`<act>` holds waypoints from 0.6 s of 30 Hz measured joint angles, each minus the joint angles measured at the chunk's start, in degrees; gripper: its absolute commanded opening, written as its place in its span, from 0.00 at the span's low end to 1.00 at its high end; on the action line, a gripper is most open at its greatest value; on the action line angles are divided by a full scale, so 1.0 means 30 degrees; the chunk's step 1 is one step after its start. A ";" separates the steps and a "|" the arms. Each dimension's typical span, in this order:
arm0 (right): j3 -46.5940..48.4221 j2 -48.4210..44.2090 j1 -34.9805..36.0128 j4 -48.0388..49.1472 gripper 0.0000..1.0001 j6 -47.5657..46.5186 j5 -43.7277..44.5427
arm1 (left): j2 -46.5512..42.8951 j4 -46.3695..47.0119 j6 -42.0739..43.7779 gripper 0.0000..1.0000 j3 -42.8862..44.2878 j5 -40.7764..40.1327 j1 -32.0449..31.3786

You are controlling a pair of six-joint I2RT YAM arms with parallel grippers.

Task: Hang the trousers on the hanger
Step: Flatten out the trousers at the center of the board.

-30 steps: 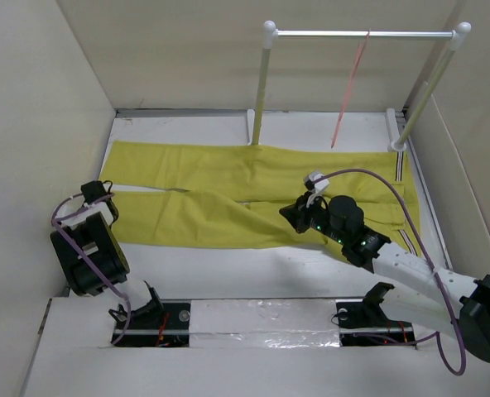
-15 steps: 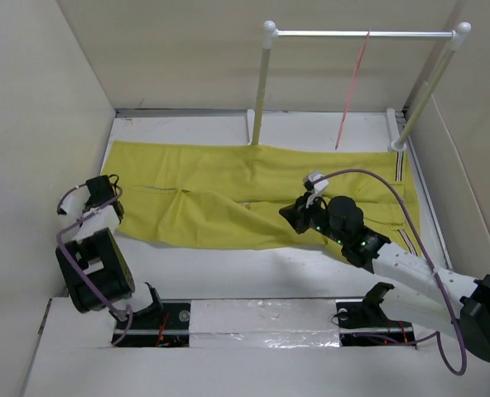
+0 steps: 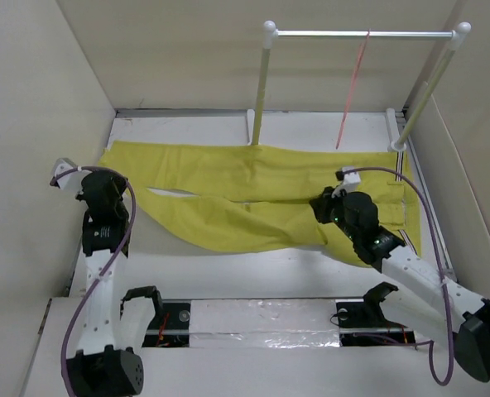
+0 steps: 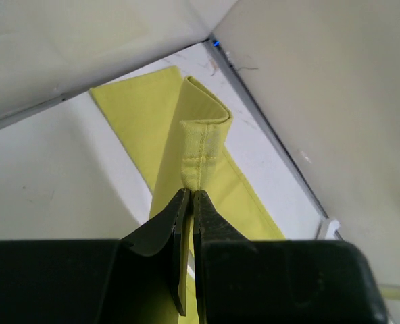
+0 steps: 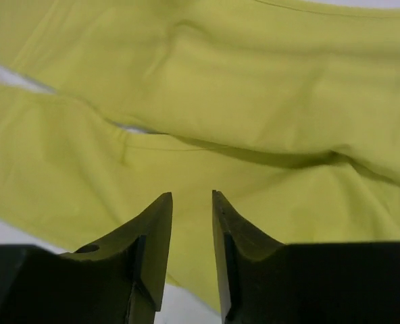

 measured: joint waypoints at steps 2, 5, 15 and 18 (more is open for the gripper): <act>-0.0117 -0.0656 -0.1173 -0.1362 0.00 0.0925 0.0612 | -0.1166 -0.0226 0.0583 0.00 0.0000 0.0364 -0.0029; -0.0605 -0.2011 -0.3330 -0.3322 0.00 0.1683 0.1559 | -0.3031 -0.0576 0.1545 0.00 0.0124 0.1056 -0.0029; -0.1020 -0.3483 -1.3151 -0.6069 0.65 0.2973 0.2667 | -0.5872 -0.1027 0.4044 0.00 0.1974 0.3096 -0.3614; -0.1020 -0.1450 -1.6939 -0.5952 0.71 0.3140 0.1719 | -0.6404 -0.0969 0.4517 0.00 0.2004 0.3417 -0.5100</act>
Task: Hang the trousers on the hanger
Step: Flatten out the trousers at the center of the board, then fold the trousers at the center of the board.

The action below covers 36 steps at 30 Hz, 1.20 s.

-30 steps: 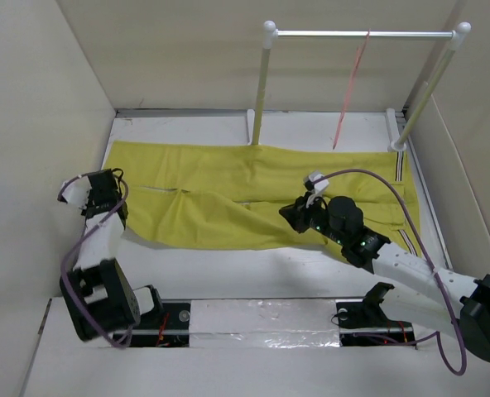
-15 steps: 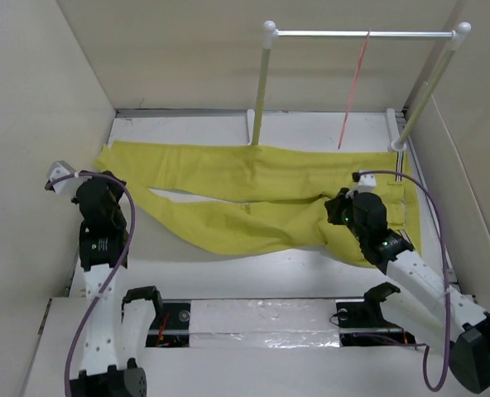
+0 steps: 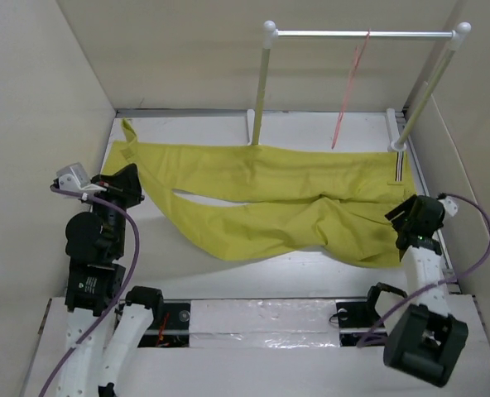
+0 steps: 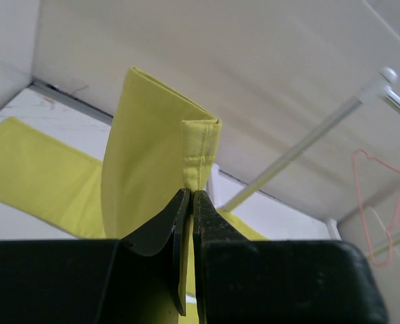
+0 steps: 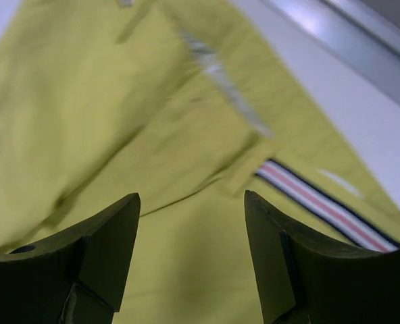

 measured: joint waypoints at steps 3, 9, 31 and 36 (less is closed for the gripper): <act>-0.0007 0.2018 -0.3891 0.0160 0.76 0.0372 -0.1137 | -0.0576 0.0022 0.0546 0.00 0.0000 -0.0189 -0.1974; 0.0517 0.3184 -0.5493 0.0058 0.79 0.1406 0.0240 | -0.1916 -0.0051 0.1559 0.00 0.0000 -0.0882 -0.4867; 0.4386 1.0790 -0.5289 -0.0765 0.45 0.1778 -0.3147 | -0.3082 -0.0393 0.2557 0.00 0.0007 -0.2178 -0.7140; 0.5646 1.2611 -0.5377 -0.0182 0.04 0.1355 -0.4750 | -0.3104 -0.0423 0.2579 0.00 0.0007 -0.2470 -0.7140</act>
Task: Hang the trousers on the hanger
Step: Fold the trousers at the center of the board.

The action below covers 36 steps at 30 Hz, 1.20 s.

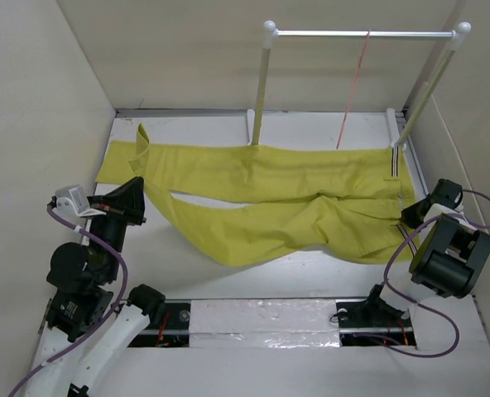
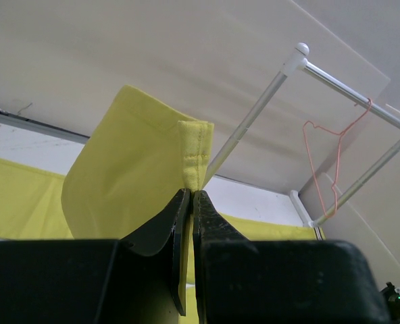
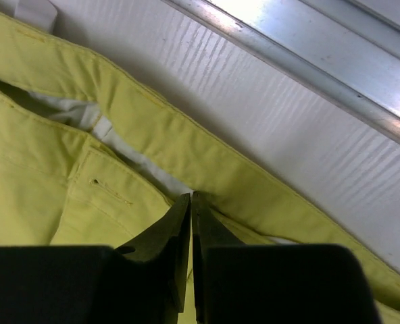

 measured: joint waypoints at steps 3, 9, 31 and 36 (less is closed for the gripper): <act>0.0007 -0.0022 0.0000 0.0189 0.00 -0.0160 -0.0328 | -0.0058 -0.0109 0.0000 0.00 0.0000 -0.0146 0.0000; 0.0962 0.0364 0.0175 0.1435 0.00 -0.0248 -0.1239 | -0.0051 -0.0350 0.0000 0.00 0.0000 -0.0291 0.0000; -0.0197 0.0284 0.2929 0.2477 0.74 -0.0291 -0.2295 | -0.1217 -0.0364 0.0073 0.00 -0.0335 -0.0423 0.0000; 0.1086 0.2004 0.4707 0.3410 0.71 0.0357 -0.2565 | -0.1333 -0.0379 0.0095 0.00 -0.0335 -0.0648 0.0000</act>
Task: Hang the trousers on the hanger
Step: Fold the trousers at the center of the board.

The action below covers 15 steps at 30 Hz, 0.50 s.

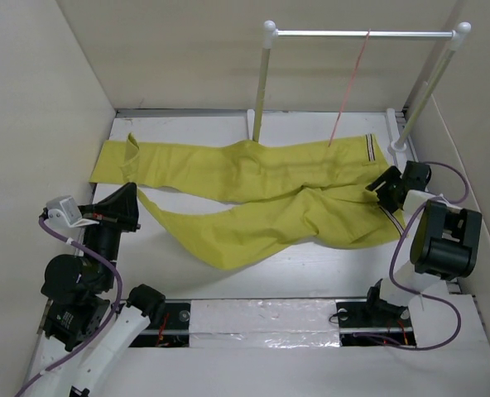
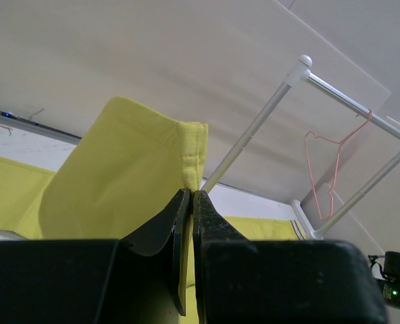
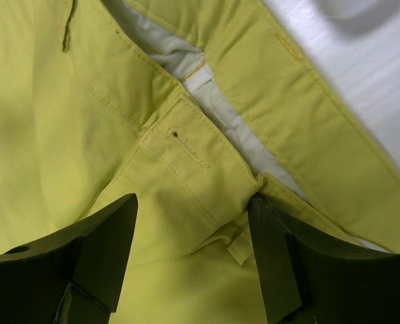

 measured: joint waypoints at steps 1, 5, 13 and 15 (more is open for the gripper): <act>0.0262 0.0240 0.0306 0.0051 0.71 0.0087 -0.0066 | 0.0000 0.0000 0.0000 0.00 0.0000 -0.0036 0.0000; 0.1464 0.1144 0.1056 -0.0036 0.77 0.0073 -0.0102 | 0.0007 0.0000 0.0000 0.00 0.0000 -0.0051 0.0000; 0.1610 -0.3410 0.0838 -0.1982 0.65 -0.0933 0.2062 | 0.0029 0.0182 -0.0022 0.00 -0.0270 0.0393 0.0204; 0.0452 -0.6193 0.0561 -0.2106 0.38 -0.0867 0.3286 | 0.0000 0.0277 -0.0036 0.00 -0.0459 0.0787 0.0444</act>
